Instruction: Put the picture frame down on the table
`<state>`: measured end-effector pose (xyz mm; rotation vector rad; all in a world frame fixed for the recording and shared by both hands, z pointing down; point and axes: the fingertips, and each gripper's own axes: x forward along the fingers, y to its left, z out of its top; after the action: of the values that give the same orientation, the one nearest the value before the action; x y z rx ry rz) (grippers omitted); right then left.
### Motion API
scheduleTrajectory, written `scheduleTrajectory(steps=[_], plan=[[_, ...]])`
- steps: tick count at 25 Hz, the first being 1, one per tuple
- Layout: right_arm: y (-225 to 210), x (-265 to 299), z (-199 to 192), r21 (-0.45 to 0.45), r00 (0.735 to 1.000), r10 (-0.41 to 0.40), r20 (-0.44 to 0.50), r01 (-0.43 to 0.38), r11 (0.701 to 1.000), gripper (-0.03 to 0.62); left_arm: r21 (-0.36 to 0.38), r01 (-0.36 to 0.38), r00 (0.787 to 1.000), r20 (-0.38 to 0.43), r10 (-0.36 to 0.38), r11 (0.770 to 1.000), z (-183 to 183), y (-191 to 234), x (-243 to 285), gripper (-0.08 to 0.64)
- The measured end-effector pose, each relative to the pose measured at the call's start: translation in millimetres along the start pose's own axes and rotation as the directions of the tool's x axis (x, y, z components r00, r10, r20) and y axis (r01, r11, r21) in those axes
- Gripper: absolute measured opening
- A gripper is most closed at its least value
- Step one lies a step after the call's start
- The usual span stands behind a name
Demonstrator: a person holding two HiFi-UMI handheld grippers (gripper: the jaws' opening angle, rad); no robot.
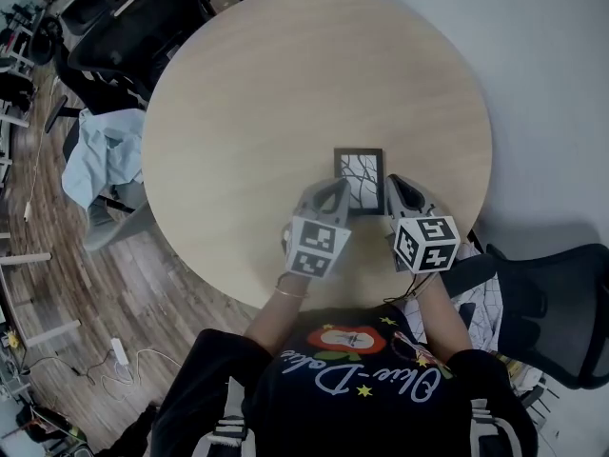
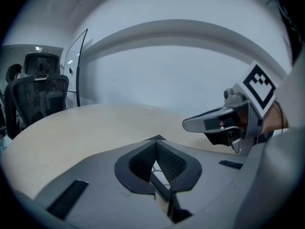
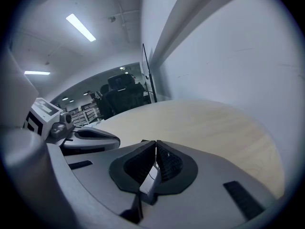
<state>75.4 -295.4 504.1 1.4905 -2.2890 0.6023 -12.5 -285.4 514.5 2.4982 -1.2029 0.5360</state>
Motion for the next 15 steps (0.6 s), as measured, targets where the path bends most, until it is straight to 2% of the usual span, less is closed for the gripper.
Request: scheduleTrajectory(steps=[10,15], plan=[[13.2,-32.9,28.7,-0.099,0.995,-0.022,0.101,0.032,0.995,0.005,0.047,-0.024,0.993,0.115,0.018,0.999,32.0,-11.1,-29.3,0.002],[18.4,-44.3,39.8,-0.114,0.989,-0.017,0.144,0.034,0.993,0.004,0.057,-0.036,0.987,0.160,0.027,0.998,44.4,-14.2,-40.9,0.002]])
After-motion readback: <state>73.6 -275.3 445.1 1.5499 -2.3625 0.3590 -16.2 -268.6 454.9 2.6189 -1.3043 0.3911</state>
